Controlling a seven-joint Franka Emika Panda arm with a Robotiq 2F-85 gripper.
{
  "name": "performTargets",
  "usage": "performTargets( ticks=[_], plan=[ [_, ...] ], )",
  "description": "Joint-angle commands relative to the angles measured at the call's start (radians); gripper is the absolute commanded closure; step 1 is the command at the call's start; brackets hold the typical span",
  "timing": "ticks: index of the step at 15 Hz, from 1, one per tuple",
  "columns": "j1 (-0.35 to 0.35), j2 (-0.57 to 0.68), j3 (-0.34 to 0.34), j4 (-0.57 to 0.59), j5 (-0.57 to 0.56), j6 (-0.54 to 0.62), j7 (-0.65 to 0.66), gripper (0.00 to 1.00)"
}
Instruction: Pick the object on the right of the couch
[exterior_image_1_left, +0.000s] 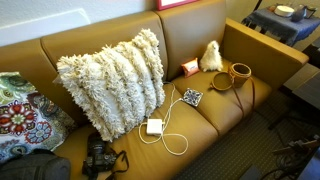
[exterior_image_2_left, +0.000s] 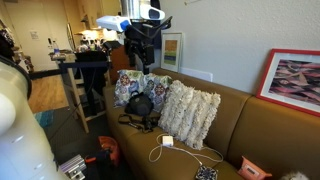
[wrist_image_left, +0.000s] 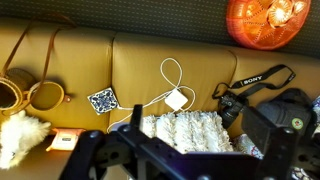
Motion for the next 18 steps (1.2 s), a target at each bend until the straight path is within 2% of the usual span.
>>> performTargets(
  ticks=[1,14,17,18],
  plan=[
    [-0.009,0.001,0.008,0.002,0.006,-0.003,-0.005,0.00],
    [-0.009,0.001,0.008,0.002,0.006,-0.003,-0.005,0.00],
    [-0.033,0.001,0.028,0.005,-0.036,-0.023,0.036,0.00],
    [-0.025,-0.028,0.062,0.151,-0.038,-0.190,0.102,0.00]
  ],
)
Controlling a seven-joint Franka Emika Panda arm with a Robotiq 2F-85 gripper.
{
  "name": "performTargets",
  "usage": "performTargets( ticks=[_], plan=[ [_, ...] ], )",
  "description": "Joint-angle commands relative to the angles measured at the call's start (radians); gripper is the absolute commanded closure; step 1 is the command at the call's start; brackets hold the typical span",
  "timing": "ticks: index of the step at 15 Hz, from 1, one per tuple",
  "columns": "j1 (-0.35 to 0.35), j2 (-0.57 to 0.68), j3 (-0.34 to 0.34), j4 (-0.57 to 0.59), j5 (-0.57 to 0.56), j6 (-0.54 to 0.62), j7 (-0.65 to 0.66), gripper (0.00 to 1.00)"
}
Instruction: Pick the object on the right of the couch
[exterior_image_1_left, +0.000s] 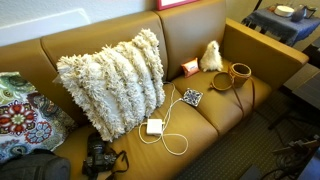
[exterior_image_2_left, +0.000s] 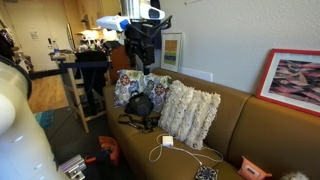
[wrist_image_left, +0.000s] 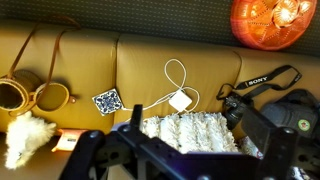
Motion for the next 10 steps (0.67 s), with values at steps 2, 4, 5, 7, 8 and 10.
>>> performTargets(
  ticks=[2,4,5,7,8,10],
  plan=[
    [-0.031,0.003,0.066,0.246,-0.006,-0.260,0.153,0.00],
    [-0.049,0.035,0.074,0.398,0.000,-0.361,0.231,0.00],
    [-0.061,0.053,0.071,0.466,0.005,-0.407,0.269,0.00],
    [-0.089,0.073,0.052,0.600,0.010,-0.510,0.326,0.00],
    [-0.103,0.094,0.040,0.665,0.015,-0.549,0.346,0.00],
    [-0.130,0.142,0.007,0.796,0.031,-0.624,0.364,0.00]
  ],
)
